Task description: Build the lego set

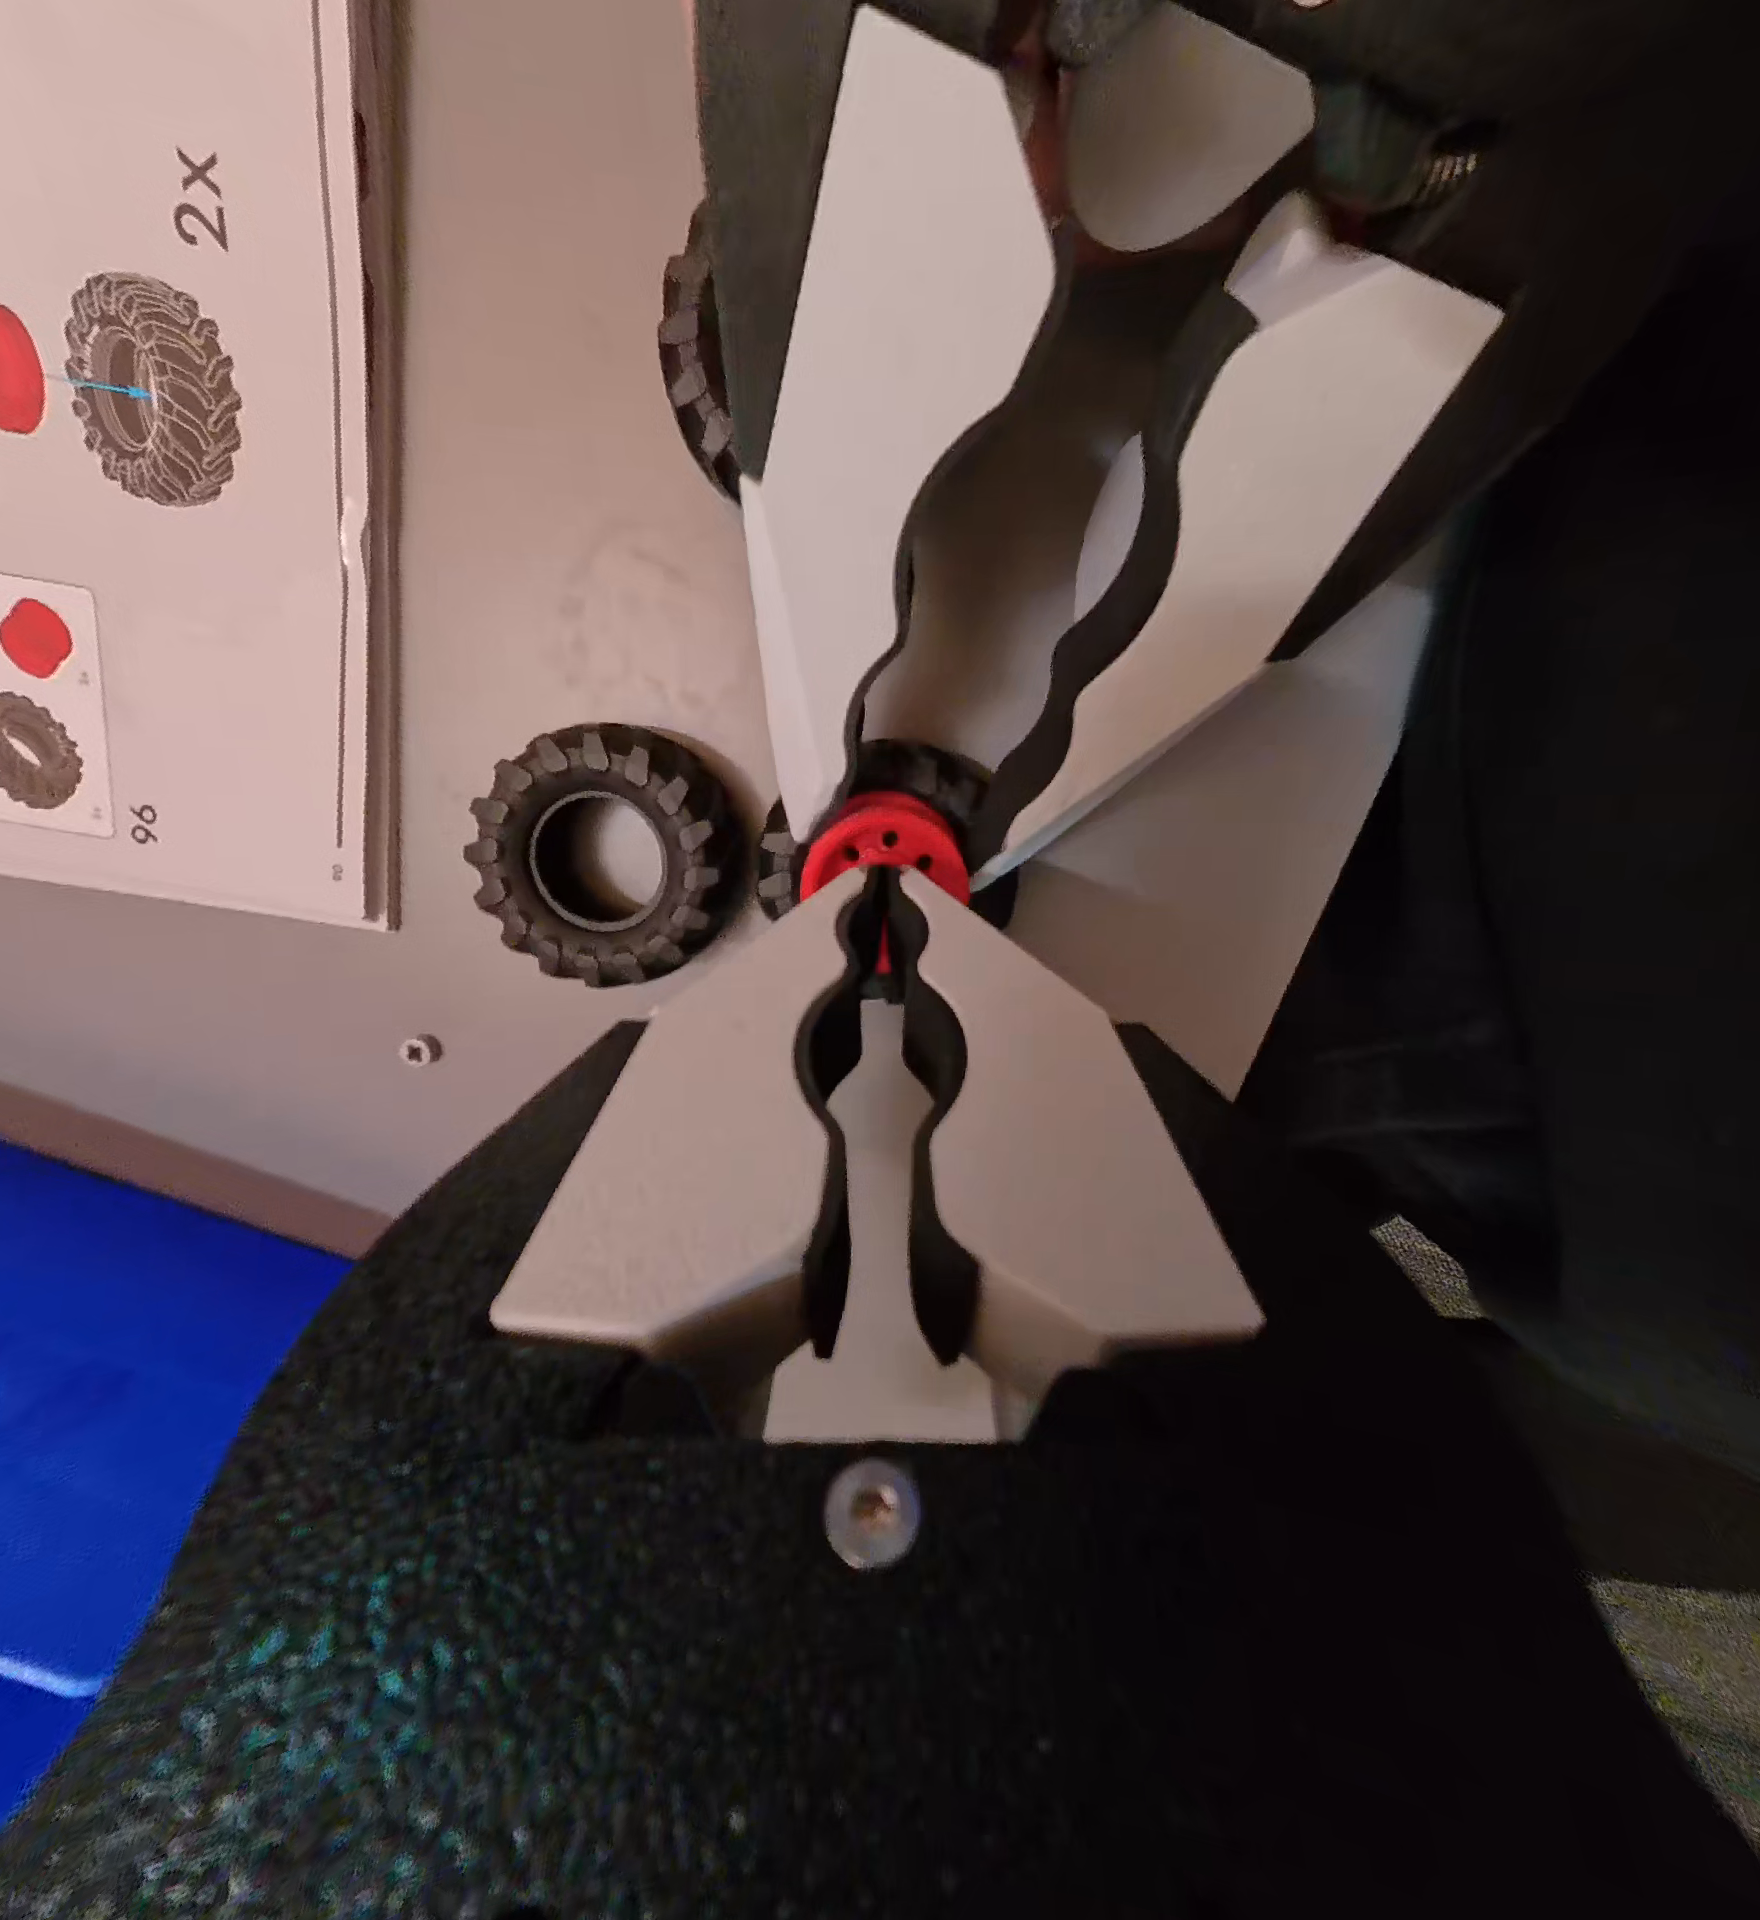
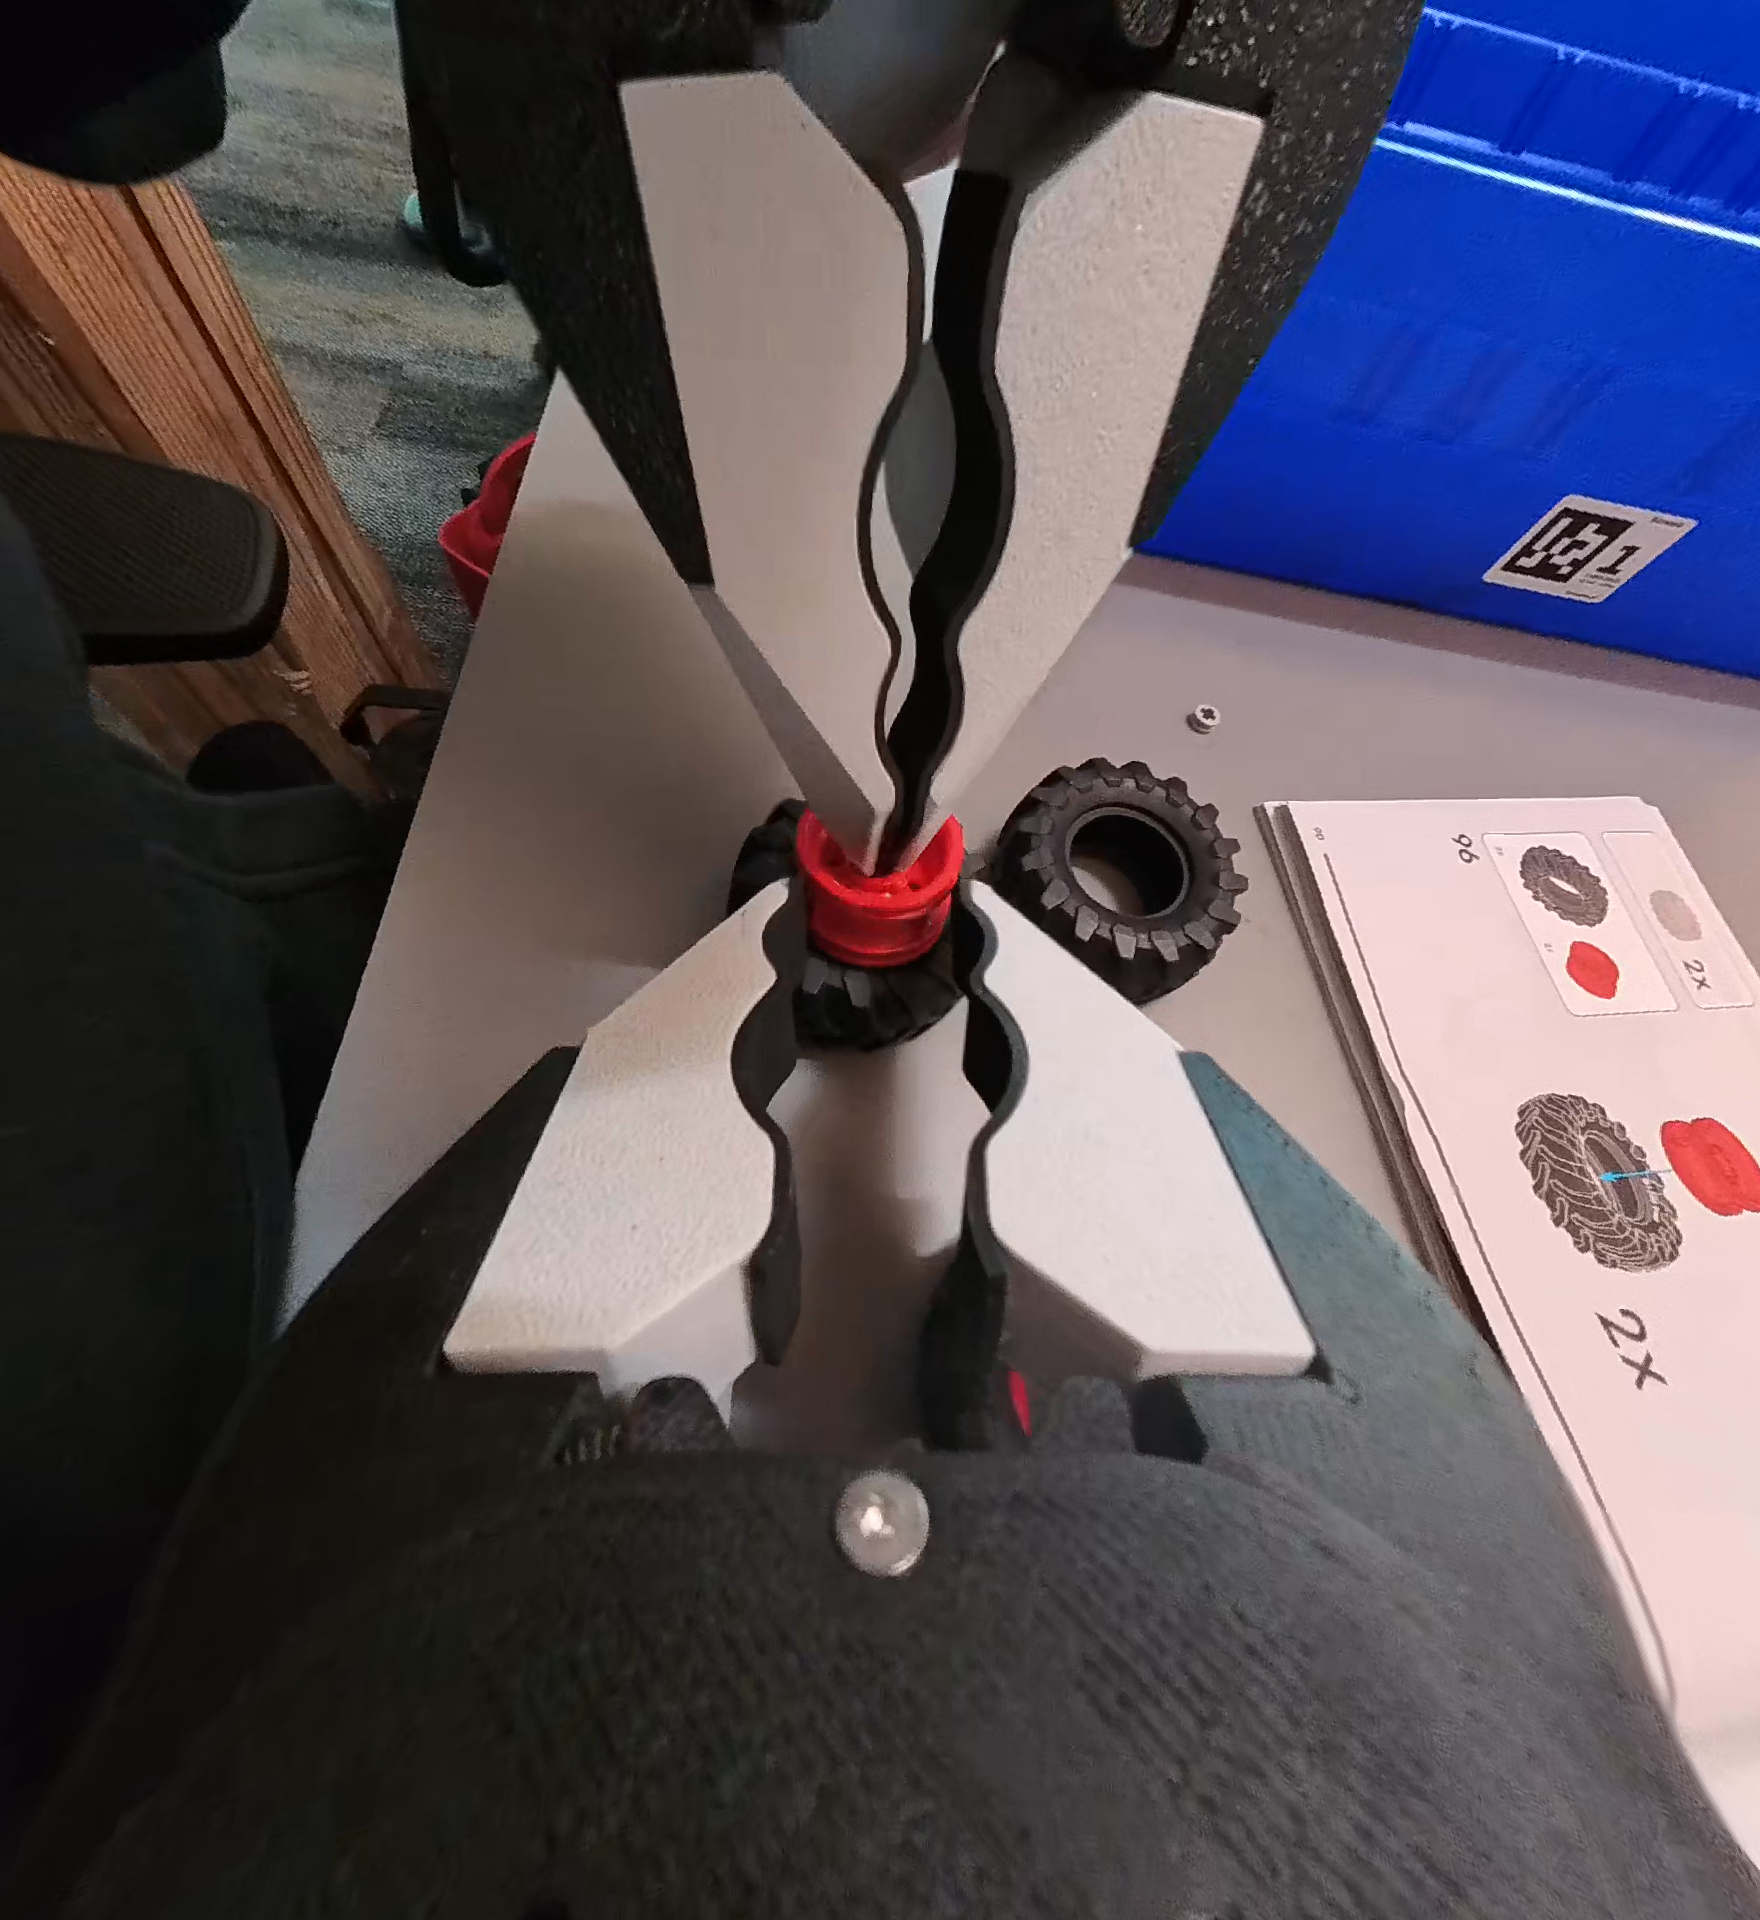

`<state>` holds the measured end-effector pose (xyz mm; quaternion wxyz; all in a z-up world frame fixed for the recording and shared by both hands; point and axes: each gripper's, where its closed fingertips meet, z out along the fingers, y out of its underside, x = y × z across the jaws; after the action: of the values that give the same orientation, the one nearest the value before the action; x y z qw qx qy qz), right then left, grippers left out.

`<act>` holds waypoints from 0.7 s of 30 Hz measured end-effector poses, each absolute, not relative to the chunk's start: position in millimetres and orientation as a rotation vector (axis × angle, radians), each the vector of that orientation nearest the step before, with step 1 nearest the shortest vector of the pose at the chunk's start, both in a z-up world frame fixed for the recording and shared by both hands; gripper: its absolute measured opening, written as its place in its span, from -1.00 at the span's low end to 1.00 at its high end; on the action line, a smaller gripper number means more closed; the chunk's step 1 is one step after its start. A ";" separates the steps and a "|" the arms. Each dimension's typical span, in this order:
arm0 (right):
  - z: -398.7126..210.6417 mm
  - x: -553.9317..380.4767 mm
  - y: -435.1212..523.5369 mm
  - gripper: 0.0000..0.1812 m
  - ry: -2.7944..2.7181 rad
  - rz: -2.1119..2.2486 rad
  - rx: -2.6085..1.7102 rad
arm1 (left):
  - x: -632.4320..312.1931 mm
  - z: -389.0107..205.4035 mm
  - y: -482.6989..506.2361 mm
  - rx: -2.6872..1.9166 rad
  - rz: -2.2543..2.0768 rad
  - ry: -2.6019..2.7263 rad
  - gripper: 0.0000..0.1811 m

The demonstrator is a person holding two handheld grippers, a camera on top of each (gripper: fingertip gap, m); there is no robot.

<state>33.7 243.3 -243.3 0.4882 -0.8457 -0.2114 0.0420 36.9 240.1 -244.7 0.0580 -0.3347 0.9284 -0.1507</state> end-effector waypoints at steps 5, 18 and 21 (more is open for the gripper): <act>-241.7 37.3 239.8 -0.74 -0.484 0.145 -2.045 | 35.8 -246.0 241.7 -1.013 -0.400 2.827 -1.00; -245.9 31.4 246.9 -0.80 -0.455 0.259 -2.104 | 39.1 -252.4 247.2 -0.927 -0.257 2.927 -1.00; -245.9 30.5 248.3 -0.80 -0.468 0.235 -2.097 | 38.2 -253.0 247.9 -0.904 -0.256 2.916 -1.00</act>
<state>30.5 248.3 -245.9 0.4708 -0.8560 -0.1910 0.0960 38.2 247.9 -253.0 0.0390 -0.2948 0.9511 -0.0835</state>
